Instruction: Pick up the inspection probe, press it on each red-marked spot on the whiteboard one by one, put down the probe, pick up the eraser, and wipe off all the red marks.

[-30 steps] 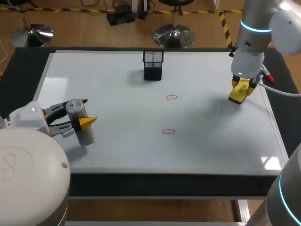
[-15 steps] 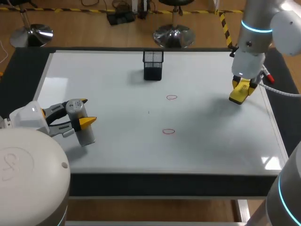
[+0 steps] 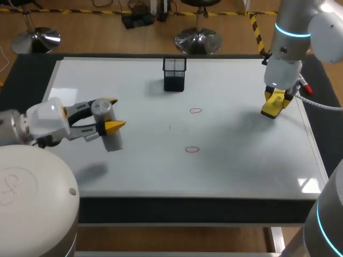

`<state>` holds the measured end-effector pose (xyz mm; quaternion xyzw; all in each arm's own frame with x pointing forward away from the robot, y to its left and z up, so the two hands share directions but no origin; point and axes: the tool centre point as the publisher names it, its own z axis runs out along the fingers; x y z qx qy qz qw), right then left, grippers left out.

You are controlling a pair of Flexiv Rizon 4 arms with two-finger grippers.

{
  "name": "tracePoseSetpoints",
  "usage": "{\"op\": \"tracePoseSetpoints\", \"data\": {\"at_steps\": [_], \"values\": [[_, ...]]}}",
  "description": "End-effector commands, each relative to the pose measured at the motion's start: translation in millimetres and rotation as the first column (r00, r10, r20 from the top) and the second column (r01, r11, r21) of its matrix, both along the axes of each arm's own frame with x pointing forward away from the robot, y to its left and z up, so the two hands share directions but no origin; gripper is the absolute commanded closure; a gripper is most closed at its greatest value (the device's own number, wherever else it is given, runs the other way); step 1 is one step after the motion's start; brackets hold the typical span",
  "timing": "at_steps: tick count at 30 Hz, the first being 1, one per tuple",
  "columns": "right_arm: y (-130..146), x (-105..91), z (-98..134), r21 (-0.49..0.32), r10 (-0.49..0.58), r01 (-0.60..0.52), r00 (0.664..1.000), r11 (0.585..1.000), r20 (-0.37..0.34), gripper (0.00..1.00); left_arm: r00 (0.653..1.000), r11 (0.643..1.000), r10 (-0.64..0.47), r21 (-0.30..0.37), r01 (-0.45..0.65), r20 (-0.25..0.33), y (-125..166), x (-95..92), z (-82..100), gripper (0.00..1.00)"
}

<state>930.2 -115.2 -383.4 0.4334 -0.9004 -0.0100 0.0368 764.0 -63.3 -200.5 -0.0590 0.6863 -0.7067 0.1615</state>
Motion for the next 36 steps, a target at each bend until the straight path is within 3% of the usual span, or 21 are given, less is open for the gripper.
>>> {"op": "tracePoseSetpoints", "data": {"at_steps": [1,19,27,36], "values": [[-0.6,0.4,0.9,-0.003,0.002,-0.002,1.0,1.0,-0.001,1.0,0.994,0.994,-0.112,0.008,0.112,0.004,-38.0,46.6,2.1,1.0],[-0.6,0.4,0.9,-0.003,0.002,-0.002,1.0,1.0,-0.001,1.0,0.955,0.956,-0.292,0.025,0.293,-0.045,-155.3,147.3,10.0,1.0],[-0.6,0.4,0.9,-0.003,0.002,-0.002,1.0,1.0,-0.001,1.0,0.947,0.948,-0.317,0.01,0.318,-0.051,-199.6,172.5,-0.8,1.0],[-0.6,0.4,0.9,-0.003,0.002,-0.002,1.0,1.0,-0.001,1.0,0.943,0.944,-0.328,0.003,0.329,-0.056,-228.2,189.8,-18.0,1.0]]}}
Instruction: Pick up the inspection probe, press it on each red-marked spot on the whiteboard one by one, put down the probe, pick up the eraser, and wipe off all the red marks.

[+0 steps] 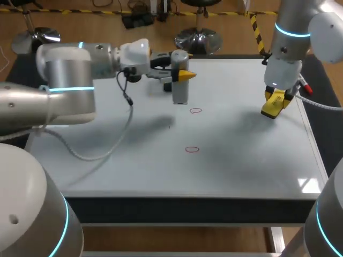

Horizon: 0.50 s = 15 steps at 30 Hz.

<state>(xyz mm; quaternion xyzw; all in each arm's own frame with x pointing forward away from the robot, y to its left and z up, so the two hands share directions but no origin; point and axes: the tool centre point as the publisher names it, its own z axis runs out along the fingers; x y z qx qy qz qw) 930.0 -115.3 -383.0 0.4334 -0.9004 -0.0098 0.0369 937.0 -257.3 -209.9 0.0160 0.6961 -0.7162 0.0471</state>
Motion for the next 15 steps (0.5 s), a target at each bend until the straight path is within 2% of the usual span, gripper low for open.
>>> {"op": "tracePoseSetpoints", "data": {"at_steps": [1,15], "values": [[-0.5,0.6,0.6,-0.002,0.002,-0.002,1.0,1.0,-0.001,1.0,0.998,0.998,-0.066,0.001,0.066,-0.003,-36.1,17.2,-11.1,1.0],[-0.5,0.6,0.6,-0.002,0.002,-0.002,1.0,1.0,-0.001,1.0,0.999,1.0,-0.019,0.006,0.02,-0.037,-45.8,25.5,-40.3,1.0]]}}
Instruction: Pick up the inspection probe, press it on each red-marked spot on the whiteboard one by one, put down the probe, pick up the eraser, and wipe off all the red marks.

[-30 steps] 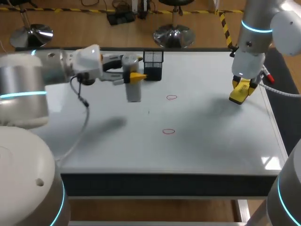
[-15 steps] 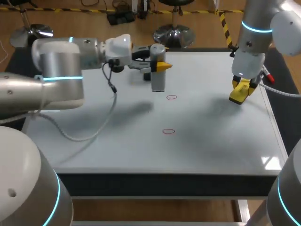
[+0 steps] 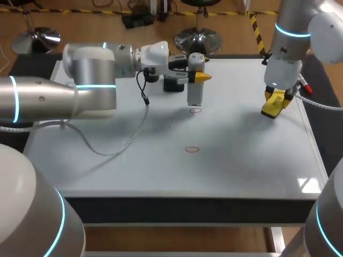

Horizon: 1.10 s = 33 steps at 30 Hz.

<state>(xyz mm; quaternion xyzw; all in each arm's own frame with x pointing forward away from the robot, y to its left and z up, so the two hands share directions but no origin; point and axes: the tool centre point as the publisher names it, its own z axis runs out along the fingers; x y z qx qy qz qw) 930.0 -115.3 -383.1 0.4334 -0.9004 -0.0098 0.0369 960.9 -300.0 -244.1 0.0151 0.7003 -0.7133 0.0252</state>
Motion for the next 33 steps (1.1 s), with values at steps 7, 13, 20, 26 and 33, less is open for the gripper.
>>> {"op": "tracePoseSetpoints", "data": {"at_steps": [7,13,20,26,33], "values": [[-0.5,0.6,0.6,-0.002,0.002,-0.002,1.0,1.0,-0.001,1.0,1.0,1.0,0.021,-0.003,-0.021,-0.023,-1.5,6.2,-17.0,1.0],[-0.5,0.6,0.6,-0.002,0.002,-0.002,1.0,1.0,-0.001,1.0,0.999,1.0,0.018,-0.01,-0.018,-0.029,-3.2,6.6,-19.6,1.0],[-0.5,0.6,0.6,-0.002,0.002,-0.002,1.0,1.0,-0.001,1.0,0.999,1.0,0.021,-0.022,-0.022,-0.034,-1.7,3.8,-24.1,1.0],[-0.5,0.6,0.6,-0.002,0.002,-0.002,1.0,1.0,-0.001,1.0,0.999,0.999,0.016,-0.031,-0.017,-0.034,-1.7,2.2,-25.2,1.0],[-0.5,0.6,0.6,-0.002,0.002,-0.002,1.0,1.0,-0.001,1.0,0.999,1.0,0.014,-0.021,-0.015,-0.03,-2.0,3.4,-27.9,1.0]]}}
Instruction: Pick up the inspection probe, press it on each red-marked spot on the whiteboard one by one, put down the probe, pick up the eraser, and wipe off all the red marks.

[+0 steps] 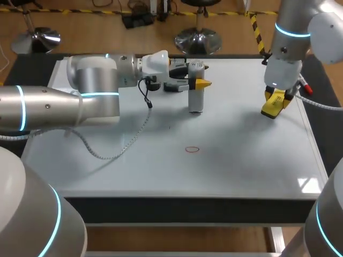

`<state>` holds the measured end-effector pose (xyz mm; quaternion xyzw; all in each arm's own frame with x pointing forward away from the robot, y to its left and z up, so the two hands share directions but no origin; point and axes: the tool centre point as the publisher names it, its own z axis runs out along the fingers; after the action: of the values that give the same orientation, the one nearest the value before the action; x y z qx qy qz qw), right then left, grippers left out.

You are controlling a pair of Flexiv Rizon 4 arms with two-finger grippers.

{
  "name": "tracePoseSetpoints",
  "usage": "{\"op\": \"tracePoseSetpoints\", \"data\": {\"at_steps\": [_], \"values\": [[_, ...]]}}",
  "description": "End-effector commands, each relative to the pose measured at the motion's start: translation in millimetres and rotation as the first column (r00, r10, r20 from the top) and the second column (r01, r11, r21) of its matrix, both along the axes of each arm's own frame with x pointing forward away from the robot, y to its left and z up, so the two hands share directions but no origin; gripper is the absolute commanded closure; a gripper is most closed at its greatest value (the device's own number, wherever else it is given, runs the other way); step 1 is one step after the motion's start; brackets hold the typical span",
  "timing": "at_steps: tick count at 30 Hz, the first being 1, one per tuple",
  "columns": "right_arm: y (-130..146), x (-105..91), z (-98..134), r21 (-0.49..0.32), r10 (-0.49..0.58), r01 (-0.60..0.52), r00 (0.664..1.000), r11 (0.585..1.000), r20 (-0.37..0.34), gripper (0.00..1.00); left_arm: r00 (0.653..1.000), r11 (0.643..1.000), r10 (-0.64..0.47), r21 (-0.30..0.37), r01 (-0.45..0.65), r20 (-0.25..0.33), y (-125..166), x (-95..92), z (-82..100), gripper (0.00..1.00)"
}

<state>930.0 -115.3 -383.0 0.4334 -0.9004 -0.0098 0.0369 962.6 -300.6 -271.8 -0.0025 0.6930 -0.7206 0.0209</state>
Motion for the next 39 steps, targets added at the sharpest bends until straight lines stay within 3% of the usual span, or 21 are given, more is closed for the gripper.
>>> {"op": "tracePoseSetpoints", "data": {"at_steps": [1,25,32,39], "values": [[-0.5,0.6,0.6,-0.002,0.002,-0.002,1.0,1.0,-0.001,1.0,1.0,1.0,-0.004,0.001,0.004,0.002,-1.4,1.8,-0.3,1.0],[-0.5,0.6,0.6,-0.002,0.002,-0.002,1.0,1.0,-0.001,1.0,1.0,1.0,-0.003,0.013,0.003,0.011,1.9,2.8,2.1,1.0],[-0.5,0.6,0.6,-0.002,0.002,-0.002,1.0,1.0,-0.001,1.0,1.0,1.0,-0.011,0.011,0.01,0.024,-0.4,5.6,20.1,1.0],[-0.5,0.6,0.6,-0.002,0.002,-0.002,1.0,1.0,-0.001,1.0,0.998,0.999,-0.036,0.007,0.036,0.044,-2.0,17.0,56.6,1.0]]}}
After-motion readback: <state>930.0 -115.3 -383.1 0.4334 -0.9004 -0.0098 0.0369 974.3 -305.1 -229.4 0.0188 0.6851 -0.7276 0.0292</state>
